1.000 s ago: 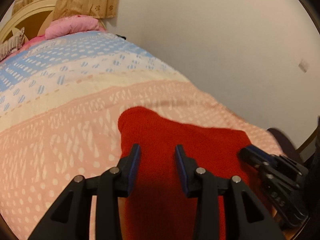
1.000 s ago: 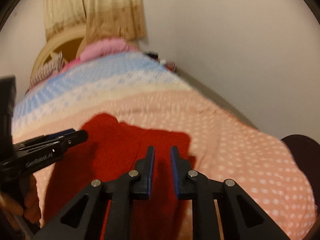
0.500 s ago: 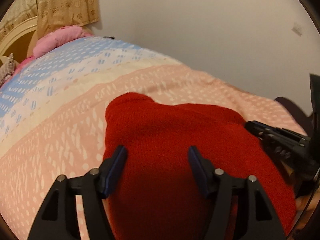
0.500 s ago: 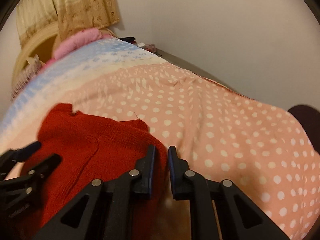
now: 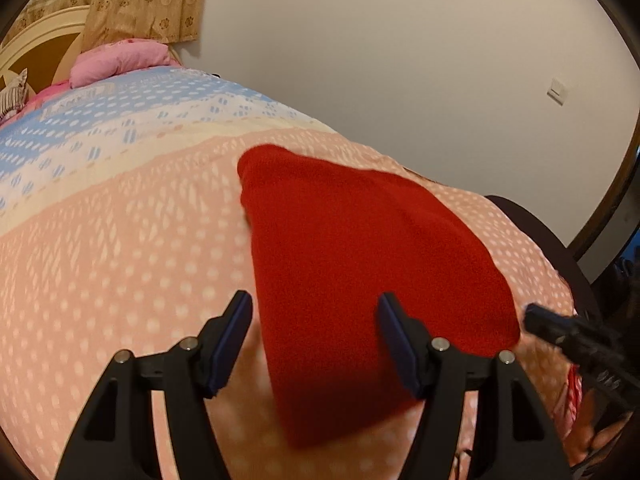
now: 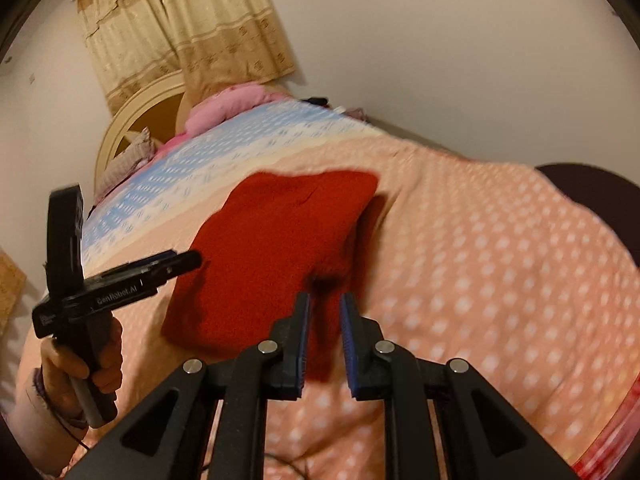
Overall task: Fold small clothes
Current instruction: 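Open both grippers and withdraw them from the folded red bundle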
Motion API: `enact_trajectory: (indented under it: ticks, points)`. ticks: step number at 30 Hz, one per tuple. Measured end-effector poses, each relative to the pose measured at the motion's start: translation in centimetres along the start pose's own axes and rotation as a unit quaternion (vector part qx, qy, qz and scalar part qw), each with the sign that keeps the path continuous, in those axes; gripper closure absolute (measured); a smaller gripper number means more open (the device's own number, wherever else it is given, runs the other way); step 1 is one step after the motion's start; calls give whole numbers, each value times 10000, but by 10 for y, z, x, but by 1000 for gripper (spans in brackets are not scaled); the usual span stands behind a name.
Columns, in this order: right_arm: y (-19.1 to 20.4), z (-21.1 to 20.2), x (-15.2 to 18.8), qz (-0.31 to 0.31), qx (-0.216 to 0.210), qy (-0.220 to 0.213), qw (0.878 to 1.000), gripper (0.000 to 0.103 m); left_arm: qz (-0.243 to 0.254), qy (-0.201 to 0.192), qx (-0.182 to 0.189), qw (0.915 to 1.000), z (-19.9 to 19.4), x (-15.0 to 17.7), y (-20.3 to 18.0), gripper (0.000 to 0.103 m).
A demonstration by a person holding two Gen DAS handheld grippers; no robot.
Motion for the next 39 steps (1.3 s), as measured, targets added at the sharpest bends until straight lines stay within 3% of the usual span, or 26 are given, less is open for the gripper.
enact_trajectory:
  ticks: [8, 9, 13, 19, 23, 26, 29, 32, 34, 35, 37, 39]
  points:
    - [12, 45, 29, -194, 236, 588, 9978, 89, 37, 188, -117, 9997, 2, 27, 3, 35]
    - [12, 47, 33, -168, 184, 630, 9977, 94, 72, 163, -138, 9997, 2, 29, 3, 35]
    - [19, 46, 42, -296, 323, 736, 9963, 96, 341, 146, -345, 9987, 0, 40, -1, 33]
    - [-5, 48, 46, -54, 593, 850, 9946, 95, 209, 173, -340, 9991, -3, 47, 3, 29]
    - [-32, 41, 71, 310, 1044, 1301, 9855, 100, 287, 5, -525, 9982, -25, 44, 0, 30]
    - [-22, 10, 75, 300, 833, 927, 9918, 97, 432, -176, -849, 9953, -42, 43, -7, 30]
    - [4, -20, 59, -126, 1036, 423, 9936, 97, 520, -316, -1078, 9923, -57, 41, -13, 30]
    - [24, -40, 45, -219, 859, 70, 9960, 96, 644, -422, -1366, 9876, -71, 39, -16, 30]
    - [37, -52, 42, -288, 808, -89, 9963, 86, 626, -582, -1442, 9858, -85, 36, -18, 28]
    - [43, -56, 40, -317, 804, -170, 9961, 80, 597, -644, -1446, 9856, -91, 35, -18, 22]
    - [58, -66, 34, -359, 821, -399, 9952, 44, 558, -773, -1491, 9842, -102, 33, -19, 12]
    - [70, -77, 29, -404, 879, -712, 9928, 35, 575, -962, -1581, 9810, -115, 32, -22, 5]
Point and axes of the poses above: each gripper's, at about its wrist camera, not at the fingertips, and z roughly the way its jaws point, y to its left, x to its underside, the point moved 4 cm from there along z, roughly the way its jaws point, and after that the axes turned 3 degrees about z, right-handed, at the moved point
